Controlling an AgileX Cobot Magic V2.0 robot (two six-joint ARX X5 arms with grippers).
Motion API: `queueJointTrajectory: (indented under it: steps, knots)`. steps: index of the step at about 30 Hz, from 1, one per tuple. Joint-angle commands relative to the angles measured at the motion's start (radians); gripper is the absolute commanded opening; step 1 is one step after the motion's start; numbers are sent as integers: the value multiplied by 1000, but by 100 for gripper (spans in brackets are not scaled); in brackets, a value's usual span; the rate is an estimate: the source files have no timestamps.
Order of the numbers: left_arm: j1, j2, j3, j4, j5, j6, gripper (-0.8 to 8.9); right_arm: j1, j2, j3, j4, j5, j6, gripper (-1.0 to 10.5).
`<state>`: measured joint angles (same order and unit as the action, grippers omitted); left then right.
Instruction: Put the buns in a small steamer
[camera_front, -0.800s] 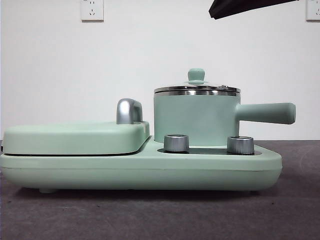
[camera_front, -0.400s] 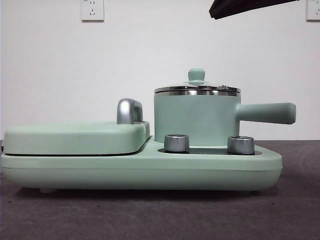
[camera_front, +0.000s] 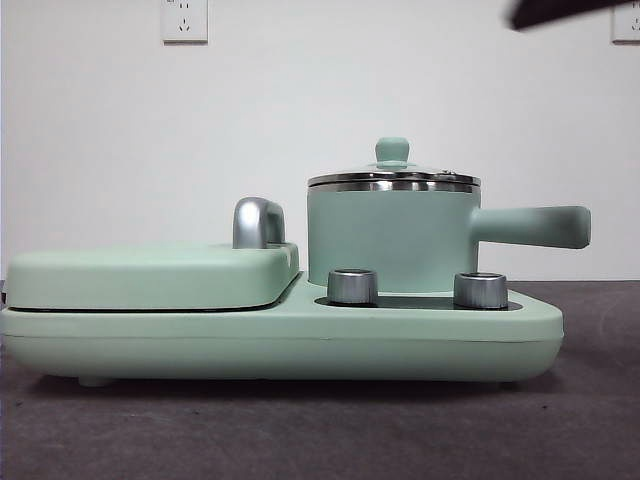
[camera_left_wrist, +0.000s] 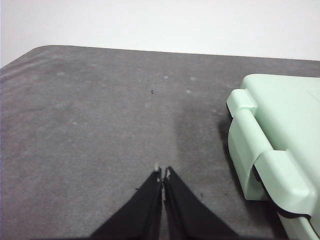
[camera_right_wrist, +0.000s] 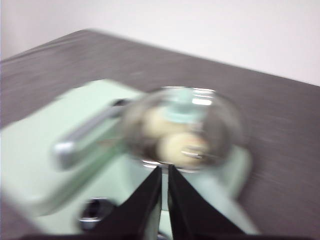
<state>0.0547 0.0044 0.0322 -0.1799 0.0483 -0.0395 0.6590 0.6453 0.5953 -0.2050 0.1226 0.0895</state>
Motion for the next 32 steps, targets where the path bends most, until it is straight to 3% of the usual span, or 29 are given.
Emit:
queueJointTrajectory:
  steps: [1, 7, 11, 19, 26, 32]
  knots:
    - [1, -1, -19, -5, 5, 13, 7, -170, -95, -88, -3, -13, -24, 19]
    - [1, -1, -19, -5, 5, 13, 7, -524, -335, -292, 42, -48, -25, 19]
    - [1, -1, -19, -5, 5, 13, 7, -663, -468, -412, 50, -65, -26, 19]
    - [2, -1, -19, -5, 5, 13, 7, -733, -640, -584, 87, -222, -50, 19]
    - [1, -1, -19, -6, 5, 13, 7, -754, -642, -584, 92, -198, -93, 19]
    - [1, -1, -19, -6, 5, 13, 7, -753, -642, -584, 100, -221, -47, 19]
